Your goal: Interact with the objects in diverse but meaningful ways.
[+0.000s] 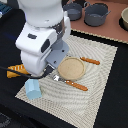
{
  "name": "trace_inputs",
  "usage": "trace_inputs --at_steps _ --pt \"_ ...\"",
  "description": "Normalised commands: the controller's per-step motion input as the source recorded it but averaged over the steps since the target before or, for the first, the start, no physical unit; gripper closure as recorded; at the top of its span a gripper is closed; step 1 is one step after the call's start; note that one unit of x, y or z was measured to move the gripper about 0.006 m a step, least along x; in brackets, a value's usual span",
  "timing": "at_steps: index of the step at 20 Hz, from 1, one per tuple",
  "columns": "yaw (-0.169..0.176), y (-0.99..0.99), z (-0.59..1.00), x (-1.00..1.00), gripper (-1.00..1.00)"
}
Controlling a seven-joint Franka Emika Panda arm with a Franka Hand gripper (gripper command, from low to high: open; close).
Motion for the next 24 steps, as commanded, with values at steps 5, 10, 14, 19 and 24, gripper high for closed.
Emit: trace_inputs --at_steps 5,10,14,19,24 --pt "0.016 0.77 0.00 -0.03 -1.00" --pt "0.010 0.74 -0.03 -0.12 -1.00" --pt "-0.059 0.45 -0.17 -0.31 -1.00" --pt "-0.222 0.16 -0.16 -0.39 -1.00" --pt "-0.158 0.18 -0.19 -0.53 -1.00"
